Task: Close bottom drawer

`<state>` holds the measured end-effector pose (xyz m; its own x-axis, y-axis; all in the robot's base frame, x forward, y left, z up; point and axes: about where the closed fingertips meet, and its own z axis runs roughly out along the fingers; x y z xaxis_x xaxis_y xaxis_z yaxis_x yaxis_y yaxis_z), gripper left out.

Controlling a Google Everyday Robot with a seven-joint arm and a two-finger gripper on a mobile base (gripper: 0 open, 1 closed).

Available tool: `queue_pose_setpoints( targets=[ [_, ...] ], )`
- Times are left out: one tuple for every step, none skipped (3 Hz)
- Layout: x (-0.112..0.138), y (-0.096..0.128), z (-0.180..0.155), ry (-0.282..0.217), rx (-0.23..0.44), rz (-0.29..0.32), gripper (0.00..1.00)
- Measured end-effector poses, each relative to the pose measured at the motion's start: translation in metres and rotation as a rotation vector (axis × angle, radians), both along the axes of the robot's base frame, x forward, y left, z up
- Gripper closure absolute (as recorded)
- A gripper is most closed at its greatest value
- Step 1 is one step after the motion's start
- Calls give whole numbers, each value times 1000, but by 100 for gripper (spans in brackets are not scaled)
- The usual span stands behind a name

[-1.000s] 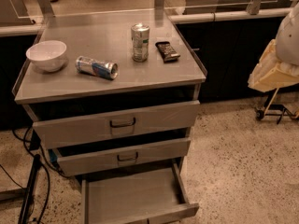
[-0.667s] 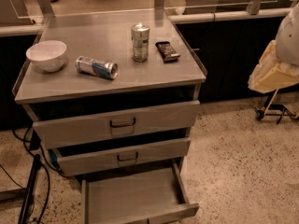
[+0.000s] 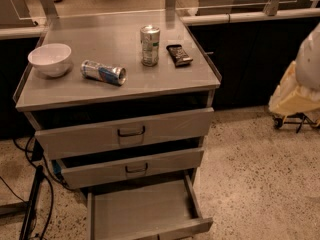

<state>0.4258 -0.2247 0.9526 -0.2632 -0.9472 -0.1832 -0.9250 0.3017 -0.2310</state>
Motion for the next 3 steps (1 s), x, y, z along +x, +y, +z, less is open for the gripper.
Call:
queue_pose_setpoints(
  targets=[
    [-28,-11,-87,123,-23,-49,100],
    [-51,-13,-154,242,-35,-67,100],
    [-51,-13,-155,242,-35,-67,100]
  ],
)
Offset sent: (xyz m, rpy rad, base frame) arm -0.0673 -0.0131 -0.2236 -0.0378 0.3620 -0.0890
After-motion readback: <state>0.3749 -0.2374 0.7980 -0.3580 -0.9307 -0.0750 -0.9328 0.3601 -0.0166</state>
